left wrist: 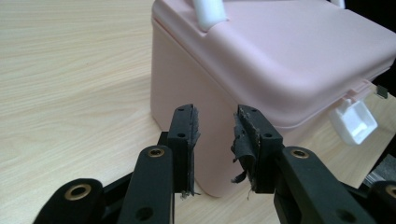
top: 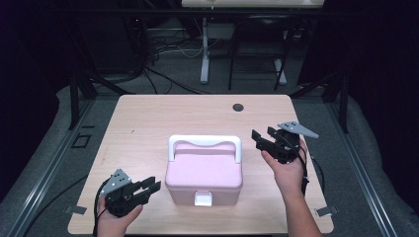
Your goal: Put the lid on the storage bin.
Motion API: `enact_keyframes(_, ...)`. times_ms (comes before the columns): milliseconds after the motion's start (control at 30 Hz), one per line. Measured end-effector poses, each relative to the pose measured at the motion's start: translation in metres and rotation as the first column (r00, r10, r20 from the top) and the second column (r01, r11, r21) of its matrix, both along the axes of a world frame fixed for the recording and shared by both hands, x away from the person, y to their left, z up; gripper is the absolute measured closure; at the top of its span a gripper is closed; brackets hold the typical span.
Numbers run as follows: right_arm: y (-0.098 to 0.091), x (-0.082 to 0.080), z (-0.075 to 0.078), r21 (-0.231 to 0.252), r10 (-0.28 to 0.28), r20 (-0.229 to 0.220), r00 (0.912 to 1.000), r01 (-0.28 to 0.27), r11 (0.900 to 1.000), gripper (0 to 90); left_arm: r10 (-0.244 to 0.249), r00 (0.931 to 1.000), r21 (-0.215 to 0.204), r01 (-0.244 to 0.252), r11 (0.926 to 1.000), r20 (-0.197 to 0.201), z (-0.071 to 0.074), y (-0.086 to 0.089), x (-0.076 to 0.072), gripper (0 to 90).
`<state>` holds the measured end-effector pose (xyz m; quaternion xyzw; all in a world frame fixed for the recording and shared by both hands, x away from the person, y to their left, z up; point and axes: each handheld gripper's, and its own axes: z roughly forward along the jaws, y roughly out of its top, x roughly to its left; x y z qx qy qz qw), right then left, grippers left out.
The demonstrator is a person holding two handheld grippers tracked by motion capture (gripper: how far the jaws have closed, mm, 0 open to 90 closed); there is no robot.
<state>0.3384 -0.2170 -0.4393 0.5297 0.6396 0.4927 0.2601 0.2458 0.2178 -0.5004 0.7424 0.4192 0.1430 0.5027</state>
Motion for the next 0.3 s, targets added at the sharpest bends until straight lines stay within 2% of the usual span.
enact_keyframes(167,0.0002,-0.0001,-0.0001,-0.002,0.001,0.0,1.0,-0.001,1.0,38.7,0.018,0.9998,0.011,-0.018,0.9998,0.002,-0.0023,0.0022,0.0025,64.1)
enact_keyframes(300,0.0002,-0.0006,0.0002,0.003,0.003,0.001,1.0,-0.003,1.0,38.9,0.023,0.9997,0.005,-0.023,0.9997,0.006,-0.0028,0.0031,0.0026,62.6)
